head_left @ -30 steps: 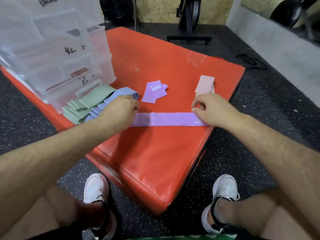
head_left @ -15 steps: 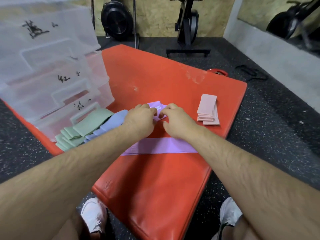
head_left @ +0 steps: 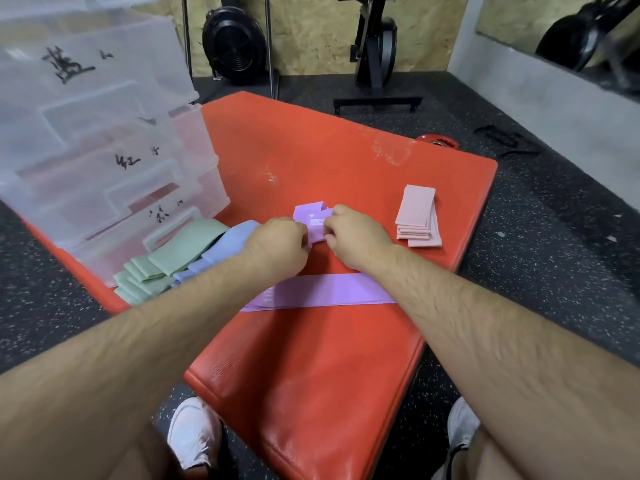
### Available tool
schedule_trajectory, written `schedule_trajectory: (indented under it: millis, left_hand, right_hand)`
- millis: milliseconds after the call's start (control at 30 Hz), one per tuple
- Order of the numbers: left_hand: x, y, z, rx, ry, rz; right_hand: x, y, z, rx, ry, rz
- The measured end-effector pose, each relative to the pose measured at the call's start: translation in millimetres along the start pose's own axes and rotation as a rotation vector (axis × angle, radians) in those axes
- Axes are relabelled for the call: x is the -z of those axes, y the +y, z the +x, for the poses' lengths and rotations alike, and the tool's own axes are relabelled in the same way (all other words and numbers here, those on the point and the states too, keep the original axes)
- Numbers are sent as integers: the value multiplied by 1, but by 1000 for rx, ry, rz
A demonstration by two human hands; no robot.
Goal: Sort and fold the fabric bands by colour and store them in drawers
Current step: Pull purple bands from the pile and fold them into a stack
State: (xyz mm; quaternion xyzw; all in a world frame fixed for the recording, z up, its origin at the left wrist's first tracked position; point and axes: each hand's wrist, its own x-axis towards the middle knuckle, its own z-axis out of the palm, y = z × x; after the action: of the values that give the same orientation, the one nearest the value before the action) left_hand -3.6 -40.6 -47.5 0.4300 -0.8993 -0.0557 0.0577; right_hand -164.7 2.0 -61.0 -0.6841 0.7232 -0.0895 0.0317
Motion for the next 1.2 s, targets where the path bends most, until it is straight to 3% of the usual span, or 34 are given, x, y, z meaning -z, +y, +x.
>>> schedule_trajectory:
  millis: [100, 267, 467, 667, 800, 867, 1000, 1200]
  left_hand:
    - [1, 3, -8, 7, 22, -37]
    - [13, 3, -8, 143, 29, -210]
    - [45, 27, -10, 315, 95, -872]
    - [58, 23, -22, 280, 130, -850]
    - [67, 9, -34, 92, 215, -523]
    - [71, 1, -42, -30, 220, -420]
    - [81, -8, -59, -181, 190, -482]
    - [91, -21, -65, -157, 291, -618]
  right_hand:
    - [-2, -5, 0, -38, 31, 72]
    - [13, -19, 0, -94, 156, 407]
    - [33, -28, -19, -110, 244, 695]
    - [55, -32, -32, -57, 129, 812]
    - [67, -25, -36, -1, 195, 756]
    - [69, -24, -38, 98, 115, 725]
    - [72, -35, -38, 186, -51, 839]
    - [84, -40, -37, 199, -144, 843]
